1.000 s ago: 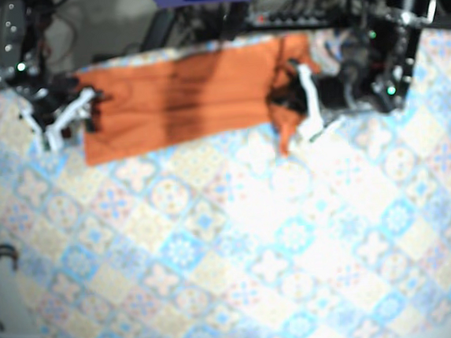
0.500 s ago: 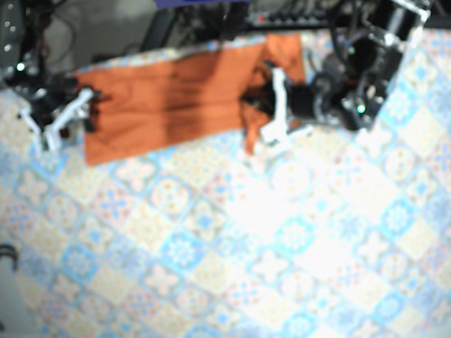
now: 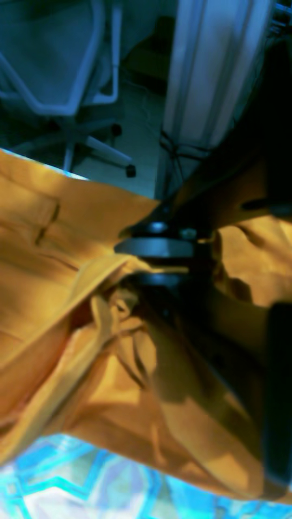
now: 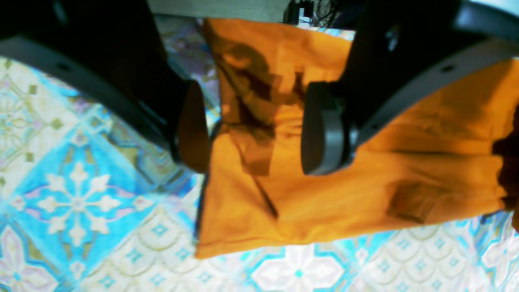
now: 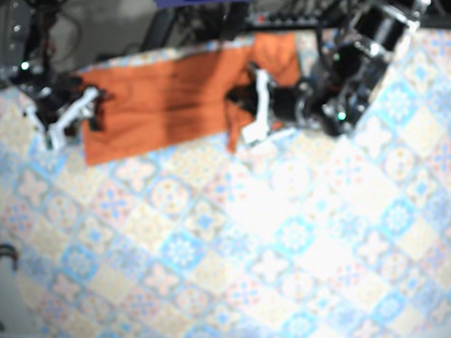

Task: Fold the T-shirt properly

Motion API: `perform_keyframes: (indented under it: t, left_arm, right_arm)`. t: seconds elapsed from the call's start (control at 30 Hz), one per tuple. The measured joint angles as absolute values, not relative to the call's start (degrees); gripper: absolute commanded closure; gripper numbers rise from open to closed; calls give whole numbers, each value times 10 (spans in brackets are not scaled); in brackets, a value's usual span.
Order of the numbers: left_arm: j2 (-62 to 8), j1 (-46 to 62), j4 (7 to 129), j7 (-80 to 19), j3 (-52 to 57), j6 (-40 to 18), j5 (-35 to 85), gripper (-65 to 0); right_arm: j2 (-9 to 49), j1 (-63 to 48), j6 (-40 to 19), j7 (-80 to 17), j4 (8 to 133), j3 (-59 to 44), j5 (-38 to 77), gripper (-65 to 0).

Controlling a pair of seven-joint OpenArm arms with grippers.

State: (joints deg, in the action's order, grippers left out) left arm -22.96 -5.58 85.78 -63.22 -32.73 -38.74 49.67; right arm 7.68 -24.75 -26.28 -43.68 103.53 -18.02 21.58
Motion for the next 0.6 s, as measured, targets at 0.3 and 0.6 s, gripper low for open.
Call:
perform_keyframes:
  t: [0.3,0.6]
  left_arm:
    - [-200,-74,828,-635,-332,-386,496,0]
    - [-189,-85,823,-632,-333,-386,496,0]
  right_arm:
    - [76,-248,-263,-437,1035,-180,216,-350]
    - [76,-246,-263,-437,1031,-180,216,-350]
